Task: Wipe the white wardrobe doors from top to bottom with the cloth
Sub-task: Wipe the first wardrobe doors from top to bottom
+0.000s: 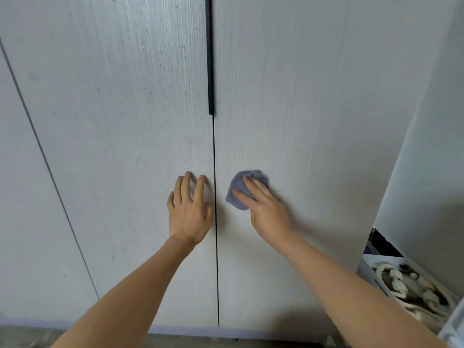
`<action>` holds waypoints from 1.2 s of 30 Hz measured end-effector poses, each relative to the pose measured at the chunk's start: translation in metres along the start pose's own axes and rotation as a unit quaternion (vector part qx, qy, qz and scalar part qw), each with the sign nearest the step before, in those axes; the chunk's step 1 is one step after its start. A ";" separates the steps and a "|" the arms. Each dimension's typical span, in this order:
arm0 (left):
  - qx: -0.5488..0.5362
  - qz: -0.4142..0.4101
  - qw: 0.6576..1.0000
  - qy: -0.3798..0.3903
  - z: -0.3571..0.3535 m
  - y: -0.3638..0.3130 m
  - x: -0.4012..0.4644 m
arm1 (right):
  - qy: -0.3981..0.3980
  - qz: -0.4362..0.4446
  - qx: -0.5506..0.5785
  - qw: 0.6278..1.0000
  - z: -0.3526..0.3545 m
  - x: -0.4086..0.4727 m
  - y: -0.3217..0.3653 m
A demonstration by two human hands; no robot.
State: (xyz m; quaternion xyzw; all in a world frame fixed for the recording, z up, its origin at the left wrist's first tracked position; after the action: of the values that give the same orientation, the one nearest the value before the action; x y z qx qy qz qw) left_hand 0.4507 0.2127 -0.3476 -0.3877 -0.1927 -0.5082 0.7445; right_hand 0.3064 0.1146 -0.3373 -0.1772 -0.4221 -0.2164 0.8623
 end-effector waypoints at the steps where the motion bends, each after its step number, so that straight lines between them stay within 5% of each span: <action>1: 0.008 -0.002 1.000 0.001 0.000 0.004 -0.001 | 0.027 0.051 -0.040 0.998 -0.009 -0.012 -0.002; 5: 0.023 -0.013 1.000 -0.001 0.003 0.012 0.004 | 0.052 0.152 -0.123 0.979 -0.012 -0.024 -0.008; 8: -0.003 -0.016 0.999 -0.031 0.016 0.006 0.018 | 0.007 0.130 -0.129 0.983 0.006 0.008 -0.014; 16: -0.054 -0.180 0.964 -0.189 0.078 -0.057 0.106 | -0.208 0.001 -0.128 0.970 0.067 0.128 -0.021; 22: -0.034 -0.195 0.916 -0.349 0.141 -0.089 0.224 | -0.365 -0.013 -0.149 0.919 0.105 0.235 -0.034; 36: 0.020 -0.158 0.928 -0.336 0.354 -0.194 0.440 | -0.346 0.004 -0.152 0.926 0.305 0.506 -0.079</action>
State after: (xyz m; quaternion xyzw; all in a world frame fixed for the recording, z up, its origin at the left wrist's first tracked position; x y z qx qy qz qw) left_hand 0.4931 0.1838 0.2470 -0.4856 -0.5005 -0.4549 0.5539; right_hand 0.3451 0.0841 0.2572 -0.3715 -0.6554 -0.1997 0.6266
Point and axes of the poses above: each hand's wrist, its own x-axis towards the middle knuckle, its own z-axis out of the back of the hand, y = z × x, the point moved 3 cm from there along x, towards the middle knuckle, and after that the axes turned 11 degrees about -x, right-handed, at the moved point
